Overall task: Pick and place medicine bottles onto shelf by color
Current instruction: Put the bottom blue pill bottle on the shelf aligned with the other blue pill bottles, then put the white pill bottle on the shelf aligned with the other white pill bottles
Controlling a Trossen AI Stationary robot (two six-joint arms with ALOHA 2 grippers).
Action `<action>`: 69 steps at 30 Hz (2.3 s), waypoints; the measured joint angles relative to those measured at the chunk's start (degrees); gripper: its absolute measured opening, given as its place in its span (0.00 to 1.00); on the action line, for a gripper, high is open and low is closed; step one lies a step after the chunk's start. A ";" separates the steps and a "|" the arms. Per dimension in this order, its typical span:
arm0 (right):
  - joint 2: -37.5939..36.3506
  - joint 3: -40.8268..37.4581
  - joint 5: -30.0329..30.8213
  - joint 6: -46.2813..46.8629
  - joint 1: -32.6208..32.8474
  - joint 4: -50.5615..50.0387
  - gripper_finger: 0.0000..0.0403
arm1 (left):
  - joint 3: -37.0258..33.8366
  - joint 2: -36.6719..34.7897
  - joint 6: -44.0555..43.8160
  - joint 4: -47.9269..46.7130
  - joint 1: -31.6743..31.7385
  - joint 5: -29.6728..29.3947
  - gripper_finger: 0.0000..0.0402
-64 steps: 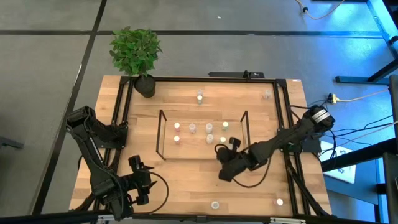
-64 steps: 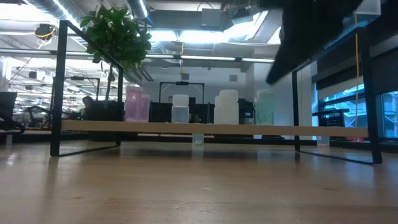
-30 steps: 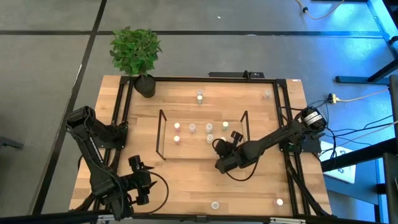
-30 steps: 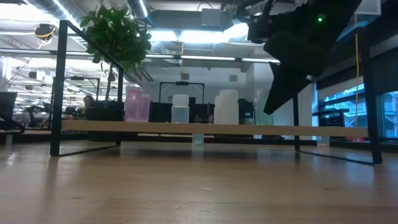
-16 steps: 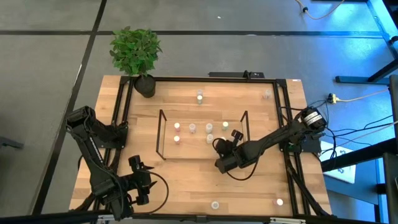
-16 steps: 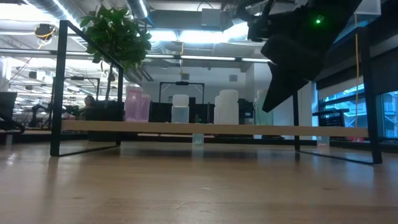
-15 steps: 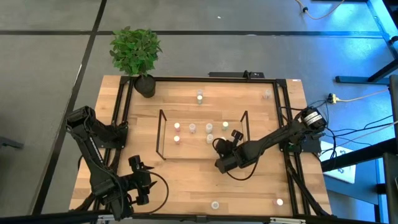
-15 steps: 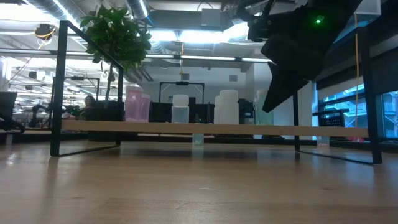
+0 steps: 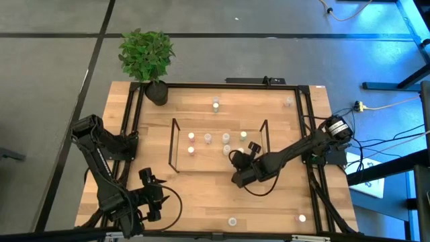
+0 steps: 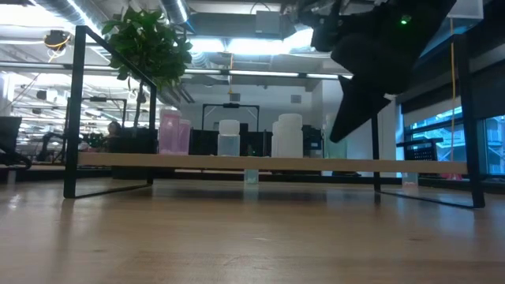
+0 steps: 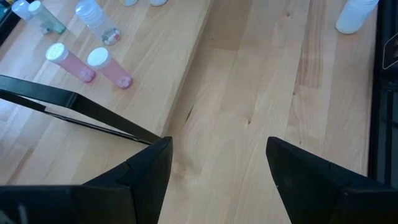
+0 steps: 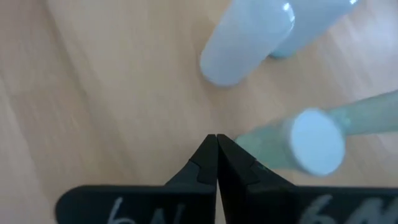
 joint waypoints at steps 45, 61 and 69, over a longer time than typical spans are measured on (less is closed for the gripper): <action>-0.22 13.70 5.32 -0.03 5.47 -17.34 0.01 | 0.00 0.00 -0.02 0.02 0.01 0.02 0.63; -3.00 30.34 6.02 7.17 12.07 -44.19 0.01 | 0.00 0.00 -0.52 0.04 0.01 0.02 0.63; -5.11 29.75 -8.19 -11.10 15.57 -28.74 0.01 | 0.00 0.00 -0.59 0.50 0.01 0.00 0.63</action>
